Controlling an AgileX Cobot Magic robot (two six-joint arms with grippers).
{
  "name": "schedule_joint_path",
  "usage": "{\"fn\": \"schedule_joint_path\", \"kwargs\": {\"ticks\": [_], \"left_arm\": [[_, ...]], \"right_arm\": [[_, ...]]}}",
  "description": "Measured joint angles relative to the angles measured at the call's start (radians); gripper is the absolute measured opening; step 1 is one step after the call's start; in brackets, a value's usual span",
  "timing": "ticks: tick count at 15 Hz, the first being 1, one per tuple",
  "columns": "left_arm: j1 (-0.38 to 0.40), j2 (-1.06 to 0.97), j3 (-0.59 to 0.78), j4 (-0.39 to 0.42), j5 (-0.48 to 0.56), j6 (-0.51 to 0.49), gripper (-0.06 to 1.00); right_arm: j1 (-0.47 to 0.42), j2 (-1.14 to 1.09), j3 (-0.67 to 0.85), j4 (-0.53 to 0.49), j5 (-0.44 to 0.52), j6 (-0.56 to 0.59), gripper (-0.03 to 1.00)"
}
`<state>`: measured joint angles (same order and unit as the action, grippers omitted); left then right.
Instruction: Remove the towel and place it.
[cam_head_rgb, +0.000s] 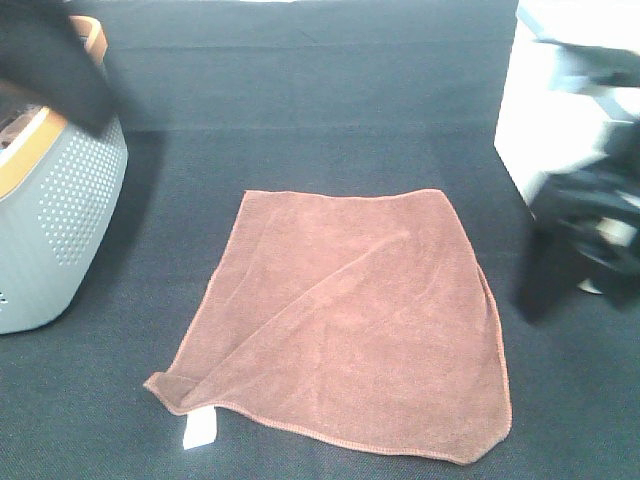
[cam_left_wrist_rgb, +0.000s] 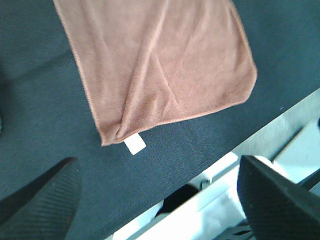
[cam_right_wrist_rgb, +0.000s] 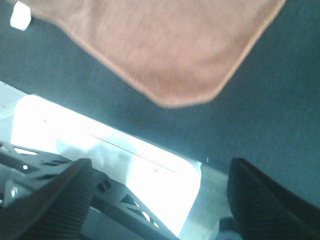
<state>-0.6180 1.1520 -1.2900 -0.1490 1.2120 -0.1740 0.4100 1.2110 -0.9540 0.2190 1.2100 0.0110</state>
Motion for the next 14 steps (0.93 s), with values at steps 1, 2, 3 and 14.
{"fn": "schedule_joint_path", "kwargs": {"ticks": [1,2,3,14], "left_arm": [[0.0,-0.108,0.061,0.022,0.001,-0.04,0.8],[0.0,-0.198,0.118,0.051,0.001,-0.085,0.8],[0.0,-0.307,0.201,0.08,0.002,-0.136,0.8],[0.0,-1.103,0.757,0.104,0.013,-0.016,0.8]], "right_arm": [[0.0,-0.085,0.047,0.001,0.001,-0.011,0.71],[0.0,-0.176,0.103,-0.001,0.001,-0.035,0.71],[0.0,-0.281,0.164,-0.015,0.001,-0.062,0.71],[0.0,-1.195,0.403,-0.148,-0.009,-0.107,0.71]]}}
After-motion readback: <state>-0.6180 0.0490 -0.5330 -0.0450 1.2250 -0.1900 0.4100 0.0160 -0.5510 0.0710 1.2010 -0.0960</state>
